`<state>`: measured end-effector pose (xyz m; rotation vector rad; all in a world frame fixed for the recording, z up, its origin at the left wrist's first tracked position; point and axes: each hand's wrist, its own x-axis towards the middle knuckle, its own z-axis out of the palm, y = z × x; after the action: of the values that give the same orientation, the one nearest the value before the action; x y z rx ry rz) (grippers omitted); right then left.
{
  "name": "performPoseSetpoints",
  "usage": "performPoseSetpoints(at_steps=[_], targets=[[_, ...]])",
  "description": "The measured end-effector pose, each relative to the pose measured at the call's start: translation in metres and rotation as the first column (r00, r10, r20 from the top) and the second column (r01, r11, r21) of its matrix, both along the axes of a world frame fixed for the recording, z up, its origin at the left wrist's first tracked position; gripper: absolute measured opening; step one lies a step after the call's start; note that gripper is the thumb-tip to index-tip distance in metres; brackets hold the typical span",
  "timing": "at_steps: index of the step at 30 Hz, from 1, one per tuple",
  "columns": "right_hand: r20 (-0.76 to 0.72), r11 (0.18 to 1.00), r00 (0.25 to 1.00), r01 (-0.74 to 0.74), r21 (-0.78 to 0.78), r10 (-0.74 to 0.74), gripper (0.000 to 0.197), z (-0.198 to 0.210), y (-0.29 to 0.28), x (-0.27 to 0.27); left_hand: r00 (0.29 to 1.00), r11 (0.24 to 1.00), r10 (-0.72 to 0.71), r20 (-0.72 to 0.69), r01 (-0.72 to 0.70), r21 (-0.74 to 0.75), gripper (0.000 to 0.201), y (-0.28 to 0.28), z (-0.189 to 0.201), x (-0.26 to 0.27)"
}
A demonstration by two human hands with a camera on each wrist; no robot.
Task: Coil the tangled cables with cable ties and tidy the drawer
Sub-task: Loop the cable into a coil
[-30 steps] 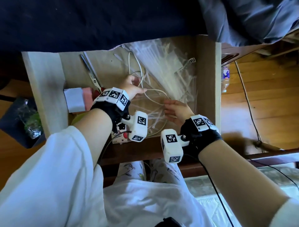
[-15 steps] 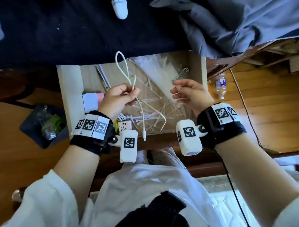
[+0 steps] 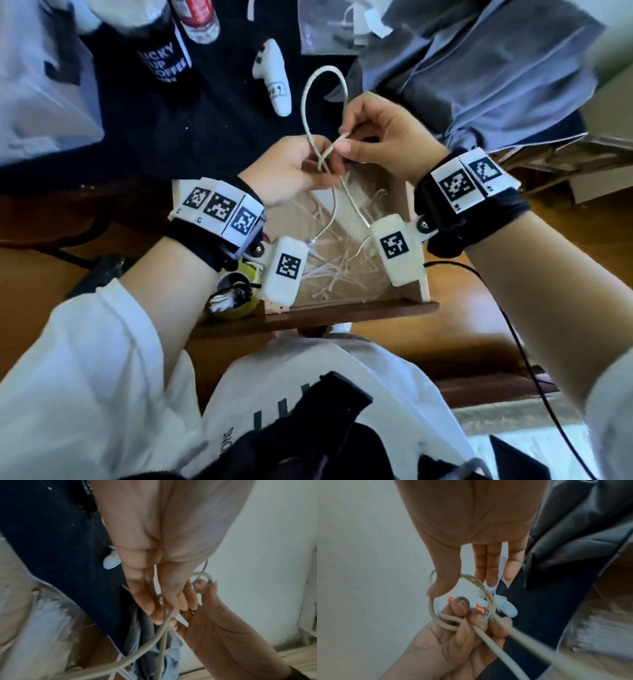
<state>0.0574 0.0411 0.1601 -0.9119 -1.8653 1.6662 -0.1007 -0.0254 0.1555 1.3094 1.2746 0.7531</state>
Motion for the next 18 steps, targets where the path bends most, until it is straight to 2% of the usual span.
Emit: performPoseSetpoints(at_steps=[3, 6, 10, 14, 15, 17, 18], targets=[[0.008, 0.998, 1.0, -0.022, 0.067, 0.021, 0.021, 0.019, 0.009, 0.002, 0.99, 0.994, 0.105, 0.098, -0.107, 0.022, 0.027, 0.008, 0.014, -0.004], [-0.024, 0.995, 0.999, 0.039, 0.093, -0.037, 0.015, 0.032, 0.017, 0.004, 0.962, 0.976, 0.212, 0.172, -0.216, 0.006, 0.024, 0.016, 0.025, -0.006], [-0.004, 0.993, 0.999, 0.043, 0.11, -0.043, 0.012, 0.042, 0.017, -0.004, 0.938, 0.941, 0.321, 0.133, -0.332, 0.068, 0.024, 0.023, 0.032, -0.006], [0.036, 0.993, 0.997, 0.061, 0.105, -0.065, 0.038, 0.048, 0.017, -0.016, 0.907, 0.911, 0.401, 0.131, -0.41, 0.049, 0.017, 0.025, 0.035, -0.009], [0.031, 0.991, 0.996, 0.077, 0.105, -0.081, 0.035, 0.049, 0.016, -0.019, 0.899, 0.904, 0.416, 0.138, -0.425, 0.041, 0.015, 0.025, 0.035, -0.01], [-0.006, 0.991, 0.993, 0.121, 0.063, -0.121, 0.013, 0.049, 0.017, -0.022, 0.889, 0.896, 0.436, 0.143, -0.443, 0.023, 0.014, 0.023, 0.035, -0.012], [-0.011, 0.99, 0.991, 0.136, 0.033, -0.135, 0.011, 0.05, 0.018, -0.023, 0.886, 0.895, 0.439, 0.147, -0.446, 0.013, 0.014, 0.022, 0.035, -0.013]])
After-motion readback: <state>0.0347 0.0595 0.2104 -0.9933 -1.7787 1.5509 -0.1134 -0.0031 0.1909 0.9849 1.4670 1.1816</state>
